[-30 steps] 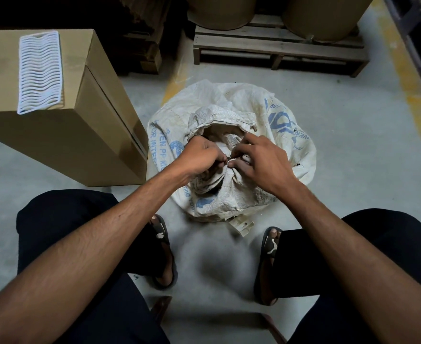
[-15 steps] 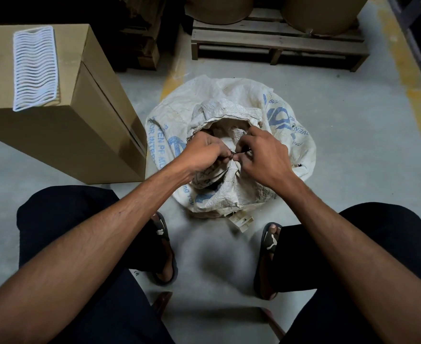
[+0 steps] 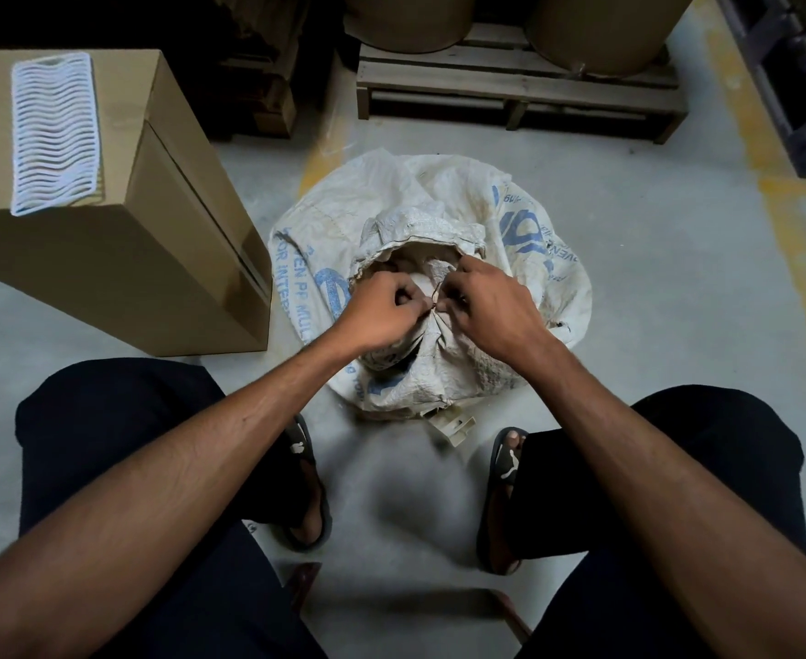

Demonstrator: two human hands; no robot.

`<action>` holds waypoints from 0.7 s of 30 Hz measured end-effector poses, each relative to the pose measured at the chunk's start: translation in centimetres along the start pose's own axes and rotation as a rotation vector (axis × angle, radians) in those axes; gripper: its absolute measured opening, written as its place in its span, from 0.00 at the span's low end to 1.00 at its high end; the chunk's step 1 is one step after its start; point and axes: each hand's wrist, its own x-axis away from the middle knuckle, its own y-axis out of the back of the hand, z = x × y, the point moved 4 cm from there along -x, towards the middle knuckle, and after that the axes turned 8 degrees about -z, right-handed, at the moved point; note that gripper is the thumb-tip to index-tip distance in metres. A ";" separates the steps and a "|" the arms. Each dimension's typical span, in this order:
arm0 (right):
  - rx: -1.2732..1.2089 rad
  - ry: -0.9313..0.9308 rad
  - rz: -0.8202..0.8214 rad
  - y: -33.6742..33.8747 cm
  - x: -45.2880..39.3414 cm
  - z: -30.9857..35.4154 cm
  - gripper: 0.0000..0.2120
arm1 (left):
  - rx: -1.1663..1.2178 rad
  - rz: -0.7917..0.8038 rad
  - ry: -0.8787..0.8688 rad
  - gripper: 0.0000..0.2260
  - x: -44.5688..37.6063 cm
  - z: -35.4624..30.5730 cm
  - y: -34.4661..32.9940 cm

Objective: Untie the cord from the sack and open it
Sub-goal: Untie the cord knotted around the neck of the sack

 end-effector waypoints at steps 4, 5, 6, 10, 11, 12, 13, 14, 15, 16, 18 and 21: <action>0.014 0.029 0.041 -0.6 0.2 0.2 0.04 | -0.101 0.013 -0.049 0.05 0.0 0.0 -0.1; 0.018 0.031 0.044 -0.5 0.3 0.2 0.03 | -0.116 -0.001 -0.062 0.05 0.1 -0.1 -0.1; 0.019 0.029 0.048 -0.4 0.3 0.2 0.04 | -0.127 -0.019 -0.077 0.05 0.1 -0.2 0.0; 0.004 0.029 0.066 -0.3 0.4 0.3 0.07 | -0.182 -0.055 -0.085 0.04 0.6 -0.4 0.2; 0.016 0.032 0.070 -0.4 0.5 0.4 0.07 | -0.196 -0.041 -0.084 0.04 0.6 -0.3 0.2; 0.033 0.033 0.074 -0.4 0.6 0.5 0.07 | -0.202 -0.028 -0.086 0.04 0.7 -0.3 0.2; 0.049 0.033 0.077 -0.5 0.7 0.5 0.06 | -0.197 -0.022 -0.083 0.04 0.7 -0.2 0.2; 0.061 0.032 0.076 -0.5 0.7 0.6 0.05 | -0.179 -0.025 -0.076 0.05 0.8 -0.1 0.3; 0.068 0.031 0.072 -0.5 0.8 0.5 0.04 | -0.152 -0.036 -0.069 0.05 0.9 -0.1 0.3; 0.071 0.028 0.065 -0.5 0.8 0.5 0.03 | -0.127 -0.048 -0.064 0.06 1.0 0.0 0.2; 0.077 0.032 0.049 -0.4 1.0 0.5 0.02 | -0.105 -0.055 -0.059 0.07 1.0 0.1 0.0; 0.099 0.053 0.034 0.0 1.0 0.8 0.02 | -0.103 -0.070 -0.071 0.06 0.8 -0.1 -0.2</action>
